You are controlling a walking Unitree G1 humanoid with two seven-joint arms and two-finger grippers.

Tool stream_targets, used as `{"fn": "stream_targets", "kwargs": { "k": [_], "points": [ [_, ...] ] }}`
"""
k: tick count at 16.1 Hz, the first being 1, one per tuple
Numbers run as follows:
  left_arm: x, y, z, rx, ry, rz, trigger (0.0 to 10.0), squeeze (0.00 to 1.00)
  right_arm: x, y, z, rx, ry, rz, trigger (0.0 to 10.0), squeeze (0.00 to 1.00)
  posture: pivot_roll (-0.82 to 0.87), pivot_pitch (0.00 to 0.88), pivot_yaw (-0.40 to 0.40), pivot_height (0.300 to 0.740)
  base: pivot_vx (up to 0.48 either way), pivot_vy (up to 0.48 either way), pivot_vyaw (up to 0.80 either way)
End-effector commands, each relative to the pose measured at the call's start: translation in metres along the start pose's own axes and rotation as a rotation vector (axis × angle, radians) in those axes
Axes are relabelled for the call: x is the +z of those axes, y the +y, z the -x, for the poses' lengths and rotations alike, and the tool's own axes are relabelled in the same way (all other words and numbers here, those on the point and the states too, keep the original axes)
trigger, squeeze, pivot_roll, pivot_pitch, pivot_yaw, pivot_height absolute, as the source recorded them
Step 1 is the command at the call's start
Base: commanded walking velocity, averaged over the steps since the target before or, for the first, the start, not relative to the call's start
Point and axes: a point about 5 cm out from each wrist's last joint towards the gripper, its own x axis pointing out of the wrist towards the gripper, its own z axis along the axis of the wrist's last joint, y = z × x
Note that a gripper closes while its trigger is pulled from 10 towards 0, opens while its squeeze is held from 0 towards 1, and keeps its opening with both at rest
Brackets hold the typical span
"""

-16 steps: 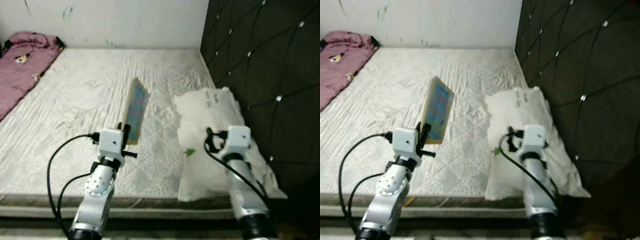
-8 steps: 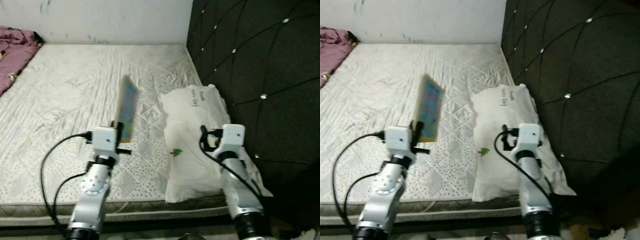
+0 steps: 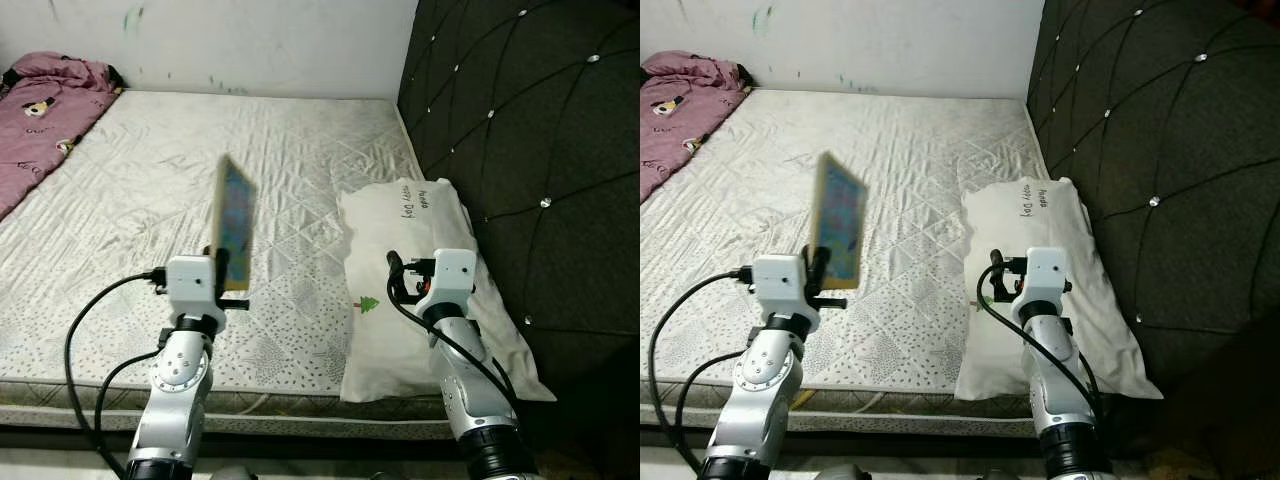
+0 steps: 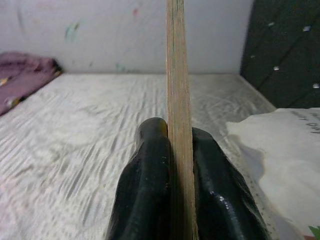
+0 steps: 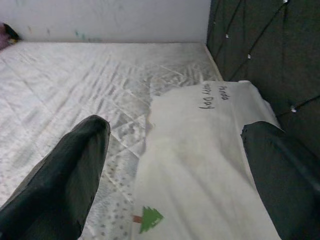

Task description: Clean up the room

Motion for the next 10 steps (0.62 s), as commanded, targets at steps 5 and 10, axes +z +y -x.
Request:
{"fn": "stream_targets", "kwargs": {
  "k": [5, 10],
  "points": [
    [0.008, 0.023, 0.019, 0.023, -0.013, -0.048, 10.0, 0.00, 0.011, 0.007, 0.003, 0.023, -0.041, -0.036, 10.0, 0.00, 0.05, 0.000, -0.009, 0.740, 0.000, 0.000, 0.00],
    [0.013, 0.015, 0.022, -0.009, -0.034, -0.105, 10.0, 0.00, 0.010, 0.006, 0.005, 0.018, -0.031, -0.029, 10.0, 0.00, 0.05, 0.000, -0.008, 0.740, 0.000, 0.000, 0.00]
  ]
}}
